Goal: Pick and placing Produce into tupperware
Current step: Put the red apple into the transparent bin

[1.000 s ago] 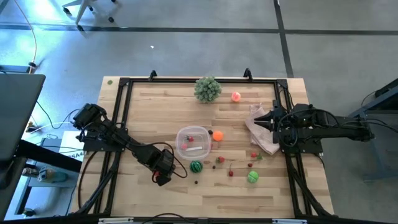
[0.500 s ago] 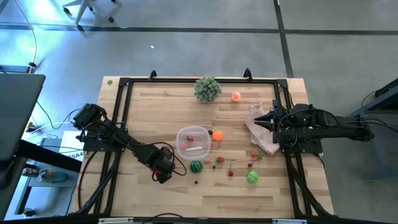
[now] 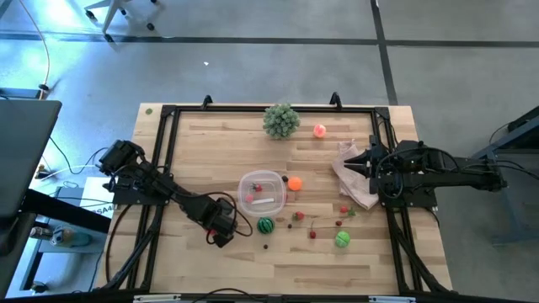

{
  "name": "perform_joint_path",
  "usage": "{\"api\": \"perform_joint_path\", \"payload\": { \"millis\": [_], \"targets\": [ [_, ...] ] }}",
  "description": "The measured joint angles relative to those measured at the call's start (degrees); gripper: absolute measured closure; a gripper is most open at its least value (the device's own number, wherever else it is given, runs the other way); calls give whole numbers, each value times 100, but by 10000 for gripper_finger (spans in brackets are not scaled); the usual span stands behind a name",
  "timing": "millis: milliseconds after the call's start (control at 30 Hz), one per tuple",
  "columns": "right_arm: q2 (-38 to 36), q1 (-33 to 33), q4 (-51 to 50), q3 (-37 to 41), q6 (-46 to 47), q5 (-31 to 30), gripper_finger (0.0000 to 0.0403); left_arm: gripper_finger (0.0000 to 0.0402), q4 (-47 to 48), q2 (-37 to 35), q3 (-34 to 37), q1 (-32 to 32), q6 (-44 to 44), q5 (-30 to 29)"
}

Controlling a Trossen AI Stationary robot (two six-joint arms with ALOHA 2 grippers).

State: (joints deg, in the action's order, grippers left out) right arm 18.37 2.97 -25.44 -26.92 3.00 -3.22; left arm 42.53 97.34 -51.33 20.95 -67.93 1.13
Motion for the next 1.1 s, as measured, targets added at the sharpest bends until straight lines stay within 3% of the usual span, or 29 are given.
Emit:
{"api": "perform_joint_path", "payload": {
  "millis": [367,1100],
  "targets": [
    [0,1,0,0,1,-2,351,75,100,0,2,-4,-384,202],
    [0,1,1,0,1,-2,351,85,96,-5,4,151,-822,456]
  ]
}}
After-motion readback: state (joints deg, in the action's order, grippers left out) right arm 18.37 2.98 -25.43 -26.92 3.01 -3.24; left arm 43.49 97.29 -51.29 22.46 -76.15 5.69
